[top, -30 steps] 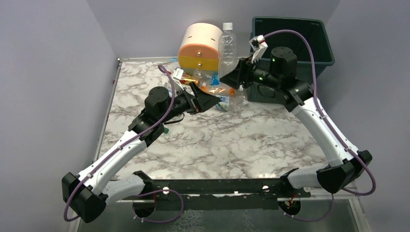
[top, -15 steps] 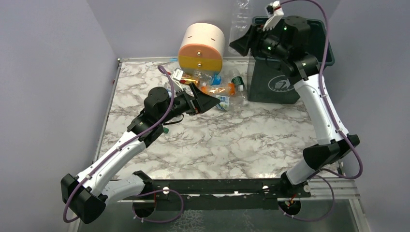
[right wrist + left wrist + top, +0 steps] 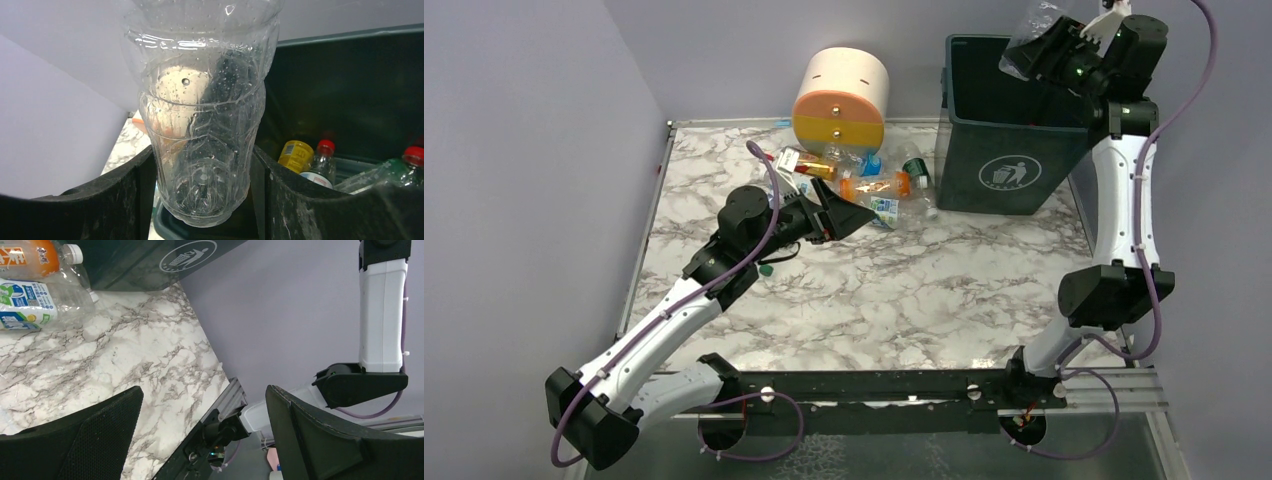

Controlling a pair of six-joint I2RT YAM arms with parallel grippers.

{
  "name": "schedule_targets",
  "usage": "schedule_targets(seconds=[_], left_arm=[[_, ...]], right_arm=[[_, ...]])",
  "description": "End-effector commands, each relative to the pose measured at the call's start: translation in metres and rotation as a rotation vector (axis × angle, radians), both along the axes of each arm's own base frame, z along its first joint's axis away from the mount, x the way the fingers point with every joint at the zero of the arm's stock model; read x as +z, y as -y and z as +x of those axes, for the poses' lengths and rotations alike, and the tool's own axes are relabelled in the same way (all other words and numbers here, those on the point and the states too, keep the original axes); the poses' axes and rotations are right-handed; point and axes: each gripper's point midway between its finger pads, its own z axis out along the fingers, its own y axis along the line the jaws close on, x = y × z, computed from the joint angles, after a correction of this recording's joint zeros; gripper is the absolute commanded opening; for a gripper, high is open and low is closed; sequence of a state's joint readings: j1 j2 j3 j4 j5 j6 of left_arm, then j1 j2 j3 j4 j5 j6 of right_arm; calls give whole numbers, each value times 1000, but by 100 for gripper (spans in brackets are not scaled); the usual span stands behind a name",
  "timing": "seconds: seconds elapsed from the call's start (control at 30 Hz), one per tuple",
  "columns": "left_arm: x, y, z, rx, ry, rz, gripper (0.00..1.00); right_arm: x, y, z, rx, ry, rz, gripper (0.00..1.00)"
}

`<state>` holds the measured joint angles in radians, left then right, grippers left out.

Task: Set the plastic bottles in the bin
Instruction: Place the plastic bottle in the trash bin.

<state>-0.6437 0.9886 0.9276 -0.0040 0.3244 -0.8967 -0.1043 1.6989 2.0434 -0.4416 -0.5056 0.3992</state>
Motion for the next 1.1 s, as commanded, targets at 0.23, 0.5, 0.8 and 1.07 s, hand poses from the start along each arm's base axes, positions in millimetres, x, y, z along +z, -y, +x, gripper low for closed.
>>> schedule_targets(seconds=[0.23,0.5,0.8,1.07], left_arm=[[-14,-5,1,20,-13,50,99],[-18,-2,5,16,-22,63,99],[-23,-13,15,75,-52,110,99],[-52,-42,37,207,-165,246,99]], right_arm=[[-5,40,16,-3,-2,88,52],[-23,41,27,8,-43,111,74],[-22,40,25,12,-39,110,94],[1,27,0,63,6,126,97]])
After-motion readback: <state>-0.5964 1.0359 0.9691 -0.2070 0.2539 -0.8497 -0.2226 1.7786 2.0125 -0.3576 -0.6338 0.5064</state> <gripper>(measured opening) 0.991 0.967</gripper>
